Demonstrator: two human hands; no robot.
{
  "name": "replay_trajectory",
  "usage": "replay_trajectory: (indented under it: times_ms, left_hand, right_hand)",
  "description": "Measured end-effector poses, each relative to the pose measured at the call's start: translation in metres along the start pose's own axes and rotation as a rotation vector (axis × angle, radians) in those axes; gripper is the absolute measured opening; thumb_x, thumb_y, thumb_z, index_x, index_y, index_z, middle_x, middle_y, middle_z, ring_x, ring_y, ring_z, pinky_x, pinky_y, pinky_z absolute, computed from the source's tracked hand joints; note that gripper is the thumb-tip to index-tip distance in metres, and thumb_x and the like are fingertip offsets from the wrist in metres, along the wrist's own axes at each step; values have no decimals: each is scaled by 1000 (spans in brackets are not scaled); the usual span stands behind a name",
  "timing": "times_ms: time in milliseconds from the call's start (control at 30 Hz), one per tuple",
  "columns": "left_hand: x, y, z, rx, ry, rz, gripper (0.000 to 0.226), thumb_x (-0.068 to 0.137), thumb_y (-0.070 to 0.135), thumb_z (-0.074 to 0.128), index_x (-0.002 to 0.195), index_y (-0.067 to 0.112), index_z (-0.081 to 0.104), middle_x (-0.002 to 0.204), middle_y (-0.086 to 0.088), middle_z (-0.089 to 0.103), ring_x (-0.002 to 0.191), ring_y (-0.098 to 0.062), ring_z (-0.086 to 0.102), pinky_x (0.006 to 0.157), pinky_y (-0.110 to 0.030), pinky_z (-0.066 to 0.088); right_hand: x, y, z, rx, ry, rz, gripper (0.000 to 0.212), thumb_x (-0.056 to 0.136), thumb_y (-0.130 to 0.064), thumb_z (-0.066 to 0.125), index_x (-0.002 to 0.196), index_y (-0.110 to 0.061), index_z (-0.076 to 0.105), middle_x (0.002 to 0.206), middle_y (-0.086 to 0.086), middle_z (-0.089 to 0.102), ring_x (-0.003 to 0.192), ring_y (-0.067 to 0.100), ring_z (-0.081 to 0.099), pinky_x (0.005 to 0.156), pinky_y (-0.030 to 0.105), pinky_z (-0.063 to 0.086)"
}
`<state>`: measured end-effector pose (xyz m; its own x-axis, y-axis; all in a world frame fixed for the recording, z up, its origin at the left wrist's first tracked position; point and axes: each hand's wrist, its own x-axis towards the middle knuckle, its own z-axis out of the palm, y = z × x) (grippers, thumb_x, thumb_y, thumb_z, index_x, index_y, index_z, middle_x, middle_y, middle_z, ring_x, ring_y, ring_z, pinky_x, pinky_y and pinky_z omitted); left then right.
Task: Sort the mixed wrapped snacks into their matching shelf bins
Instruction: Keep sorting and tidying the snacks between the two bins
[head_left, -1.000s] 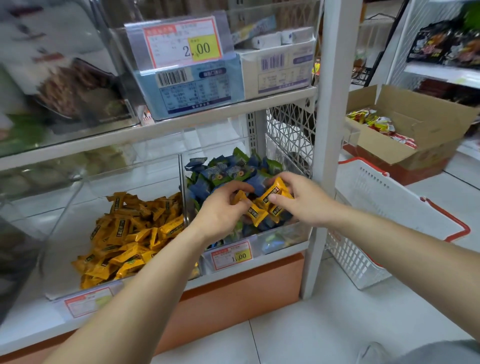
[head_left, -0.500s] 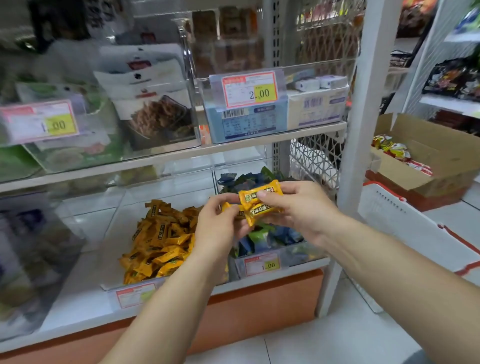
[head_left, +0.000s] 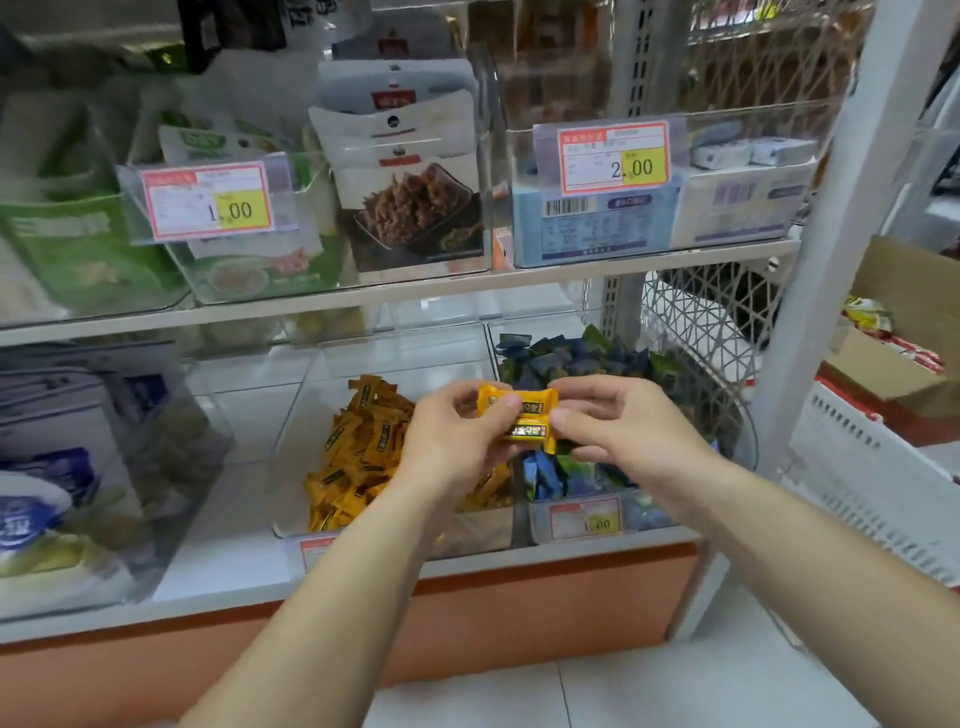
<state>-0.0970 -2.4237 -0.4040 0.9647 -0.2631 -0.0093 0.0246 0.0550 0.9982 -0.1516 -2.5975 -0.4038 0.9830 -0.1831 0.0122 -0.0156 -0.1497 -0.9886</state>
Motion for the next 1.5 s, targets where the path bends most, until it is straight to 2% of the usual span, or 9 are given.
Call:
replay_trajectory:
  times_ms: [167,300,433,633,867,1000,1100,1267,1500]
  left_hand:
    - [25,-8,-53,482,47,242,15,90,27,71,101,33,65,90,7,67,81,-7,68,62,-23,57]
    - [38,-18,-71,1051,-61,237,28,89,36,70,115,40,61,114,13,67,104,-7,61,74,-18,45]
    - [38,-9,-58,1433,69,363,39,89,45,65,126,35,60,116,3,69,104,-20,64,71,-30,45]
    - [12,0,5,1106,-105,571,29,92,40,62,120,32,64,113,14,68,102,-3,61,82,-22,47]
    - [20,-26,114,841,-444,492,20,92,26,65,112,29,68,101,17,69,92,4,62,88,-25,54]
    - [50,-37,159,980,-550,455,22,93,16,61,109,28,71,104,13,70,96,-5,64,89,-30,53]
    - [66,-52,175,1082,-608,422,38,93,22,63,131,26,61,127,7,66,113,-10,61,91,-23,47]
    - [84,-72,179,1129,-648,344,62,90,44,68,146,30,46,140,9,57,120,-13,57,92,-25,46]
    - [89,-71,170,1219,-789,380,16,90,46,66,99,35,75,92,17,71,84,-3,63,77,-36,54]
  right_hand:
    - [11,12,-22,-302,55,-103,31,88,-34,74,117,-32,65,107,-10,68,96,7,66,81,27,53]
    - [17,31,-49,-655,17,-122,35,87,-36,73,120,-34,62,113,-17,65,93,-2,61,70,9,42]
    - [16,35,-76,-875,9,-168,37,88,-31,72,123,-22,65,120,-6,63,104,8,60,91,25,48]
    - [-5,32,-123,-870,52,-141,22,89,-31,71,110,-29,67,102,-16,68,89,-5,62,80,21,50]
    - [-32,41,-165,-982,173,-80,5,85,-30,74,85,-26,71,72,-13,68,72,1,64,71,35,56]
    - [-36,61,-184,-1050,239,-5,20,86,-43,71,88,-24,68,73,-12,66,75,11,64,69,34,54]
    - [-35,83,-178,-913,326,49,34,80,-54,73,89,-26,57,83,-10,63,80,14,62,65,33,47]
    - [-25,104,-166,-708,374,45,92,75,-65,73,142,-15,34,139,5,48,125,23,51,99,41,48]
    - [-10,105,-162,-653,319,54,60,86,-44,72,128,-12,45,125,9,59,115,28,57,92,42,50]
